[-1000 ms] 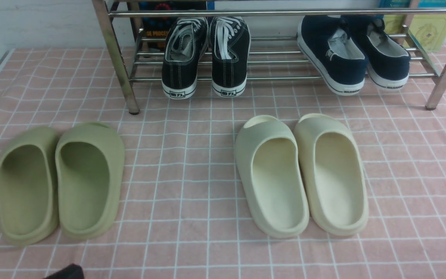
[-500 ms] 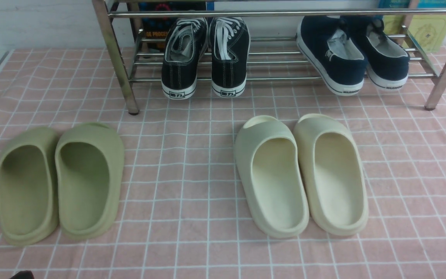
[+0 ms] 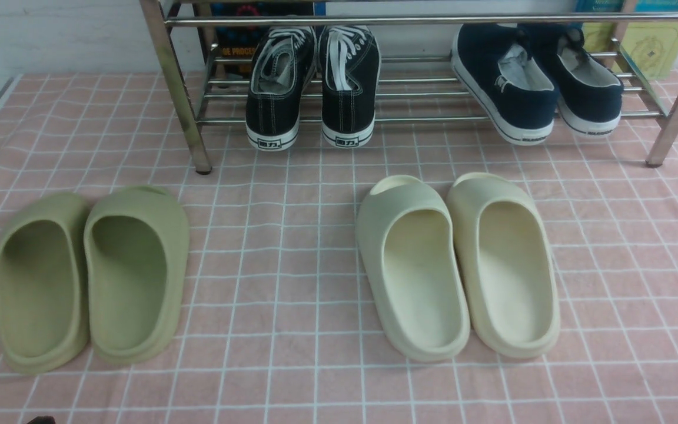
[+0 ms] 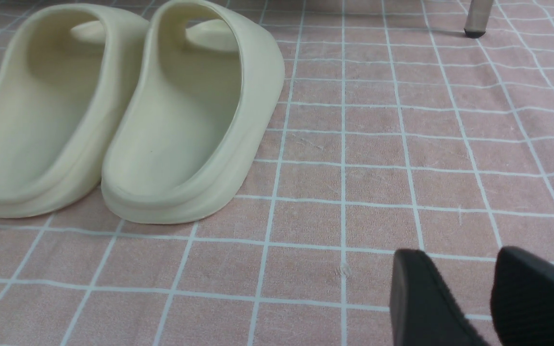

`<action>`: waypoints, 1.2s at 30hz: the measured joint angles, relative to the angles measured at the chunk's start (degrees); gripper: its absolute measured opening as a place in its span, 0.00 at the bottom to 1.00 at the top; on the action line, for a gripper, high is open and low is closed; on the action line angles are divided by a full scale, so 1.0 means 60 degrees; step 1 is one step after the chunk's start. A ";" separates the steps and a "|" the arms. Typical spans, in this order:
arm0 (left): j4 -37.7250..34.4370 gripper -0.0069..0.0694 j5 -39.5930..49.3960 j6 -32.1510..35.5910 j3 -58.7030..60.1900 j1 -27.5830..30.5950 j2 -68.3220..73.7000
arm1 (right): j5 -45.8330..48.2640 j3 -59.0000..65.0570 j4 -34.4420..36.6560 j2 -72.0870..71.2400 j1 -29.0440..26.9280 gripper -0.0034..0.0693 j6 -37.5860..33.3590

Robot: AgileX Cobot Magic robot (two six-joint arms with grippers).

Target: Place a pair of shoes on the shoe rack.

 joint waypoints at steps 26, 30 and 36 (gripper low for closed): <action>-0.0007 0.14 0.0000 0.0000 0.0000 0.0000 0.0000 | 0.0000 0.0000 0.0000 0.0000 0.0000 0.38 0.0000; -0.0007 0.15 0.0000 0.0000 0.0000 0.0000 0.0000 | 0.0000 0.0000 0.0000 0.0000 0.0000 0.38 0.0000; -0.0007 0.16 0.0000 0.0000 0.0000 0.0000 0.0000 | 0.0000 0.0000 0.0000 0.0000 0.0000 0.38 0.0000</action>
